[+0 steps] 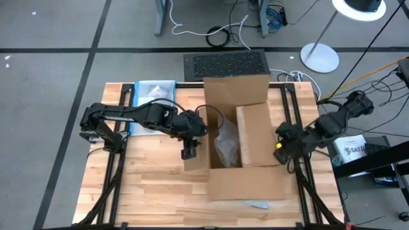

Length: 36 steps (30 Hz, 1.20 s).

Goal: Unpack boxes
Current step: Break down box until it is fully flat

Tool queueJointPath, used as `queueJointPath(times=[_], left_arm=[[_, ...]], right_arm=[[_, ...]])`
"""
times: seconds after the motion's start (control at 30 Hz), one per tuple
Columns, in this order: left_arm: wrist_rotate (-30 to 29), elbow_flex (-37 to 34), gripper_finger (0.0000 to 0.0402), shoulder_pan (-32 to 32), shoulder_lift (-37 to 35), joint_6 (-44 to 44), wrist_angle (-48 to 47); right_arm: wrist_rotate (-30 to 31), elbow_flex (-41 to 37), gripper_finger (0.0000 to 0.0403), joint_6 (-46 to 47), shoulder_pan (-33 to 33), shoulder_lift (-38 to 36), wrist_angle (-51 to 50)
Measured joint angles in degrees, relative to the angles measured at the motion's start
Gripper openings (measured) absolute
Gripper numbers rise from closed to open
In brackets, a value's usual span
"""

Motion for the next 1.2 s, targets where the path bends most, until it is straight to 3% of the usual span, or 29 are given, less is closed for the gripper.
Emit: queueJointPath(times=[0.37,0.53,0.63,0.8,1.03,1.2], left_arm=[[0.7,-0.1,0.017,0.5,1.5,-2.2,0.0],[1.7,0.2,0.017,0.6,2.1,-2.3,-3.3],[2.3,0.6,0.017,0.5,1.8,-2.3,-4.8],[9.2,0.5,0.017,0.6,1.4,-2.2,-3.2],[6.8,3.1,0.017,0.6,1.0,-2.3,-9.5],[-0.4,9.0,0.017,0.7,0.1,-2.3,-15.7]], right_arm=[[-11.7,0.0,0.0125,-14.4,-4.9,13.4,20.0],[-11.7,0.1,0.0125,-14.9,-4.9,16.8,27.1],[-10.6,0.1,0.0125,-14.7,-4.3,16.3,26.3],[-9.2,0.1,0.0125,-14.4,-4.9,14.5,21.8],[-7.0,4.5,0.0125,-10.6,-3.9,12.6,10.9],[-6.2,8.5,0.0125,-9.8,-4.1,12.0,5.0]])
